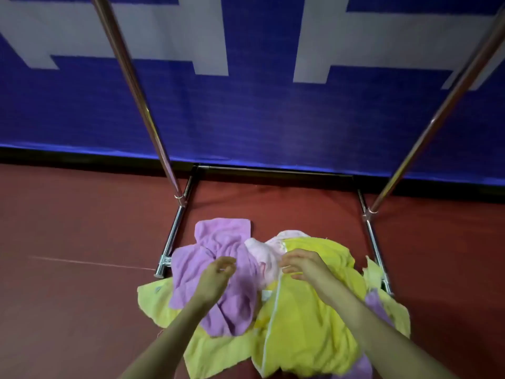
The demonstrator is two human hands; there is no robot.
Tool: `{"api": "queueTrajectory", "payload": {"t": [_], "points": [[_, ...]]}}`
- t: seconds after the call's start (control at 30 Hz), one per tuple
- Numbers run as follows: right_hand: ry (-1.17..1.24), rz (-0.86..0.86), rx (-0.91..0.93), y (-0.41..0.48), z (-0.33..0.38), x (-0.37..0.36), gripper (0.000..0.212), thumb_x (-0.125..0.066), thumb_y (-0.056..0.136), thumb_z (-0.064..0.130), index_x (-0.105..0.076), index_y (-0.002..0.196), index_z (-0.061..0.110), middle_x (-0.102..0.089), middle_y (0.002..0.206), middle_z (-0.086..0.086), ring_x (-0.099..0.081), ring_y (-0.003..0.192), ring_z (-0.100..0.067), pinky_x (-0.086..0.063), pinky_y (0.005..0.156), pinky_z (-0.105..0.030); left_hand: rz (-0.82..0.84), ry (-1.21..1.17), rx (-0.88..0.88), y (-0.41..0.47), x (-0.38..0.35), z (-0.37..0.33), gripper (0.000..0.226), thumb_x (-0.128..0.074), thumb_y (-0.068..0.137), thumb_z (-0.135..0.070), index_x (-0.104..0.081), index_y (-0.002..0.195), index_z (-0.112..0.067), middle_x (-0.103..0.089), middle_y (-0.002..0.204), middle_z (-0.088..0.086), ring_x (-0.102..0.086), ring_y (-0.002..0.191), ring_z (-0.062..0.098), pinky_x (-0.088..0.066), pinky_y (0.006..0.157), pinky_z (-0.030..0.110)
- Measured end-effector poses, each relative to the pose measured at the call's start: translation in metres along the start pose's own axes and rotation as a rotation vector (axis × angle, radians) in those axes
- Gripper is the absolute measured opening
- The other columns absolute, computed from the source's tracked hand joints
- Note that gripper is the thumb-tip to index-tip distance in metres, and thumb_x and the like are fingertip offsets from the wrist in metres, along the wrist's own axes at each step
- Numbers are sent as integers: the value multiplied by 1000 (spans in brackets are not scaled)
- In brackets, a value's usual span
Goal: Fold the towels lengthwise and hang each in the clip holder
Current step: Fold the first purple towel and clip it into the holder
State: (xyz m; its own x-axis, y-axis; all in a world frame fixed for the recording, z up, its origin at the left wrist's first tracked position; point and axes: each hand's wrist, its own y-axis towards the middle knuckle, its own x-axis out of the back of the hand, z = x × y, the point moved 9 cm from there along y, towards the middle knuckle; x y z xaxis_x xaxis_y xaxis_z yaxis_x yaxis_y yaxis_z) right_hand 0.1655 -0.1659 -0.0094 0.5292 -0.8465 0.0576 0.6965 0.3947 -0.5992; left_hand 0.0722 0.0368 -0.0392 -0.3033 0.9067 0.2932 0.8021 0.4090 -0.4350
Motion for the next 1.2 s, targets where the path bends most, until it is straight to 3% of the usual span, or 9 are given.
{"api": "queueTrajectory", "payload": {"t": [0.1,0.27,0.43,0.5,0.6,0.67,0.87,1.0,1.2], "points": [[-134,-58,12,14,-25,-7,16,-63,82,2,-64,75,17,-64,70,1,-59,67,-13,-43,61,-19,4,318,-36,3,-4,39,25,-60,82,-11,-65,107,-11,-64,101,6,-60,88,21,-52,78,24],[-228,-63,47,32,-56,-32,25,-67,75,-2,-62,69,21,-59,59,8,-51,55,1,-38,57,-16,177,960,-15,-12,-27,85,46,-51,70,-40,-56,114,-28,-48,109,-7,-46,114,18,-31,94,40],[-268,11,24,49,-79,-67,23,-69,67,0,-60,74,20,-61,64,5,-57,68,-14,-42,64,-24,102,1210,-243,-24,-26,101,49,-78,31,-47,-56,72,-31,-56,79,-12,-46,79,14,-51,62,42],[-297,29,-7,56,-86,-78,23,-70,71,2,-59,82,18,-61,69,5,-56,67,-14,-43,63,-23,113,1223,-240,-22,-21,99,45,-85,33,-41,-56,65,-30,-57,75,-13,-54,74,12,-53,63,41],[-367,31,5,62,-87,-90,21,-71,75,7,-56,87,18,-56,69,6,-54,69,-13,-39,59,-20,149,1018,-222,-24,-19,84,20,-67,77,-22,-49,83,-29,-59,86,-12,-55,91,15,-37,89,41],[-431,13,25,64,-86,-94,23,-71,75,10,-53,75,24,-52,65,9,-52,71,-13,-38,62,-22,122,784,-203,-24,-16,73,21,-45,90,-12,-36,83,-29,-57,82,-12,-53,89,17,-33,85,32],[-427,-70,72,62,-73,-85,37,-58,70,-11,-43,62,22,-45,59,7,-41,55,-7,-32,50,-14,69,288,-208,-26,-10,21,23,-43,91,1,-36,80,-18,-40,67,-10,-37,58,2,-32,56,16],[-413,-136,130,59,-56,-59,39,-48,70,-13,-47,60,25,-60,83,4,-54,82,-11,-39,66,-24,-77,175,-217,-21,10,-3,11,-46,95,-4,-41,85,-6,-43,66,-7,-38,55,1,-33,53,15],[-529,-84,31,44,-35,-16,39,-40,70,-5,-72,64,16,-69,77,-7,-62,82,-21,-42,67,-23,-136,171,-254,-31,28,-38,13,-45,98,-8,-45,89,1,-46,71,-5,-40,61,1,-35,59,16]]}}
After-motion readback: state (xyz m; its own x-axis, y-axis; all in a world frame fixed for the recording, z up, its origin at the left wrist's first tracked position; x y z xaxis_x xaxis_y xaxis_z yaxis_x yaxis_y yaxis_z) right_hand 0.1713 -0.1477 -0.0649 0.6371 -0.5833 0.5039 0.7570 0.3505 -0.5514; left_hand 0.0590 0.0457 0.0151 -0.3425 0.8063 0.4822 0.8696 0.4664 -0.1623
